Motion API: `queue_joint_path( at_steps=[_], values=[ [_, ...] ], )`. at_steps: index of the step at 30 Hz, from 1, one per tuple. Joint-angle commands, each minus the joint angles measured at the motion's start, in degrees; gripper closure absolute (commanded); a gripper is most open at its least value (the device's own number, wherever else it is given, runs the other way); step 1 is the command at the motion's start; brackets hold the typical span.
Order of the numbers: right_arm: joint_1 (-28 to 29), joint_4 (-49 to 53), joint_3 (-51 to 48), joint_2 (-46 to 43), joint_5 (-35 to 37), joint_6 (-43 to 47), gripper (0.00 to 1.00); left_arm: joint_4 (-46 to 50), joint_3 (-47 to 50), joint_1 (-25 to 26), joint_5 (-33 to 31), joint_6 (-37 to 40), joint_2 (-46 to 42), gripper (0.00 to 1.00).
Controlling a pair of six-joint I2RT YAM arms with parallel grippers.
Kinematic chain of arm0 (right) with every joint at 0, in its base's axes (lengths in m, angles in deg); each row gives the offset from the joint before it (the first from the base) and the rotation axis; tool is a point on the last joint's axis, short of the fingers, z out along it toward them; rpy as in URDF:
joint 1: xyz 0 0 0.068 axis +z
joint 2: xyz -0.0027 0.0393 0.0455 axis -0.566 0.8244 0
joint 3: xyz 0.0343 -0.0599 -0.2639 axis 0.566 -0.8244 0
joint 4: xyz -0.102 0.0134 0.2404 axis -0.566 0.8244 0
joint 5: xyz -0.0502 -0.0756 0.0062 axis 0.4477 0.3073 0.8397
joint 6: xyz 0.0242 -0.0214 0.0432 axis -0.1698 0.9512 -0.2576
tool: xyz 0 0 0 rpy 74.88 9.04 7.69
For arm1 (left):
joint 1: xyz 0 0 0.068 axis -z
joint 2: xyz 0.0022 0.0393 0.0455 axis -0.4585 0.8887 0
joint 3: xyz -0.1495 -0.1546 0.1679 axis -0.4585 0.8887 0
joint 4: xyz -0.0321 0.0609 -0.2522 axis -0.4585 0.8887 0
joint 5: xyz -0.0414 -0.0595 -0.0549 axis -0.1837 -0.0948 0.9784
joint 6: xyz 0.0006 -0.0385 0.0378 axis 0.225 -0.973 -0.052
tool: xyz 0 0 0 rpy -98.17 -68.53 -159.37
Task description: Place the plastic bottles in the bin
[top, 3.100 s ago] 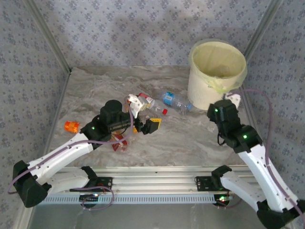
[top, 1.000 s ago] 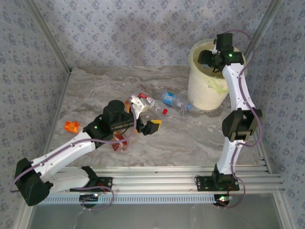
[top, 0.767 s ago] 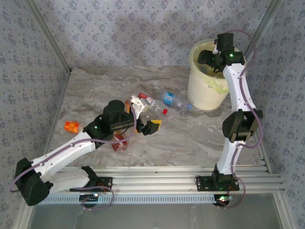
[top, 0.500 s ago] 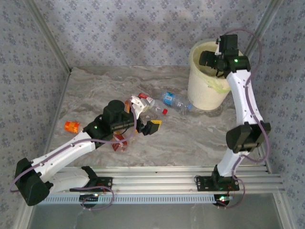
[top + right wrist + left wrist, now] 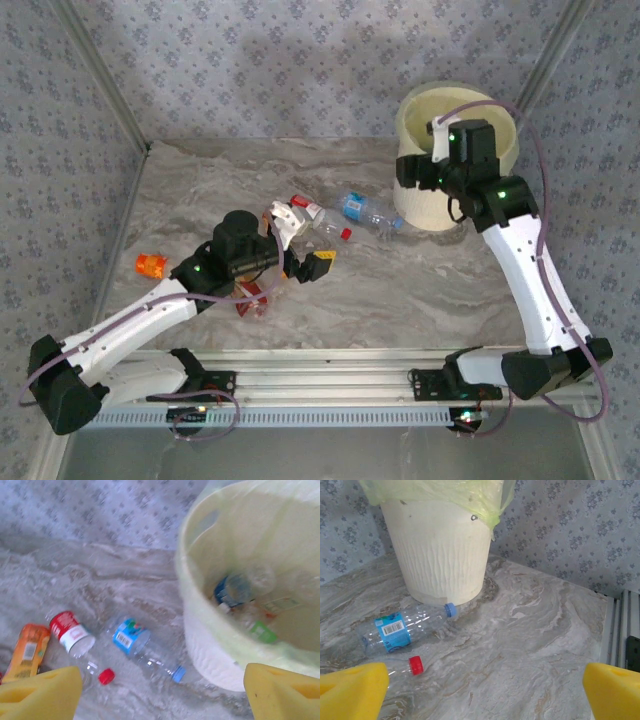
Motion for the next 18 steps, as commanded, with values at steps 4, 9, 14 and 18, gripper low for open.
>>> queue_joint_path(
  at_steps=[4,9,14,18],
  values=[
    [5.5,-1.0,-5.0,2.7,-1.8,4.9,0.09,-1.2,-0.9,-0.2,-5.6,-0.4,-1.1,0.0],
    [9.0,-1.8,-5.1,8.1,-0.3,6.2,0.08,-0.3,-1.3,-0.3,-8.3,-1.0,-1.1,0.0],
    [10.1,-3.2,-4.2,14.8,-1.4,6.7,0.08,-0.5,-1.3,-0.2,-8.1,-0.9,-0.9,0.0],
    [10.5,-2.2,-1.3,21.9,-1.0,7.7,0.07,-0.2,-1.5,-0.2,-7.0,-0.7,-0.6,0.01]
  ],
)
